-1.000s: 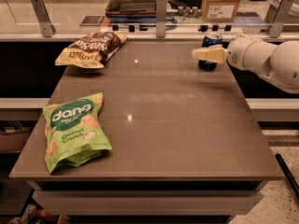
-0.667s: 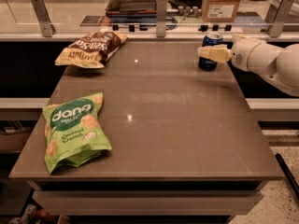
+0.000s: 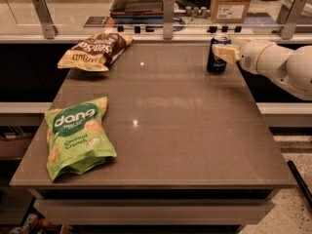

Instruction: Move pepsi can near brown chip bag

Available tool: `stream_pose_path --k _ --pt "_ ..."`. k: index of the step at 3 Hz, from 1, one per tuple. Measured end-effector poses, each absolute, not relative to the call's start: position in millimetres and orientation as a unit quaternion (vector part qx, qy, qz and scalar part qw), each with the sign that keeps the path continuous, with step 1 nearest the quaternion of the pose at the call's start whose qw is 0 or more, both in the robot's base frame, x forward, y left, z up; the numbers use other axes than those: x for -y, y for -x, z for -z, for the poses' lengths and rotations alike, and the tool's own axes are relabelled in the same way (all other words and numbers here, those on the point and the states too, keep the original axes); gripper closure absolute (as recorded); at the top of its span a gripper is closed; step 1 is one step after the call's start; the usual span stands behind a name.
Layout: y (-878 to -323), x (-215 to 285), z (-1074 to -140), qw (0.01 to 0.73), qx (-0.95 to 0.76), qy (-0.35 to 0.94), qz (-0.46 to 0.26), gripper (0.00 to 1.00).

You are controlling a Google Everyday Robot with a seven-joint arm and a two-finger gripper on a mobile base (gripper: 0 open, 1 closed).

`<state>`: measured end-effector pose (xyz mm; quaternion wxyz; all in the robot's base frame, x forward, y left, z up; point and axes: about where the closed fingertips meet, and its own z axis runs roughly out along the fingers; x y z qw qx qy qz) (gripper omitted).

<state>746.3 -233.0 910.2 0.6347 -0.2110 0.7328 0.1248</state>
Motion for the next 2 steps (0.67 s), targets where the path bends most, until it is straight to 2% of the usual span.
stream_pose_path --k 1,2 --pt "-746.9 230.3 -909.7 0.634 -0.733 0.212 -0.126 0.88" --pt "-747.5 228.0 -909.2 0.634 -0.732 0.213 -0.128 1.00"
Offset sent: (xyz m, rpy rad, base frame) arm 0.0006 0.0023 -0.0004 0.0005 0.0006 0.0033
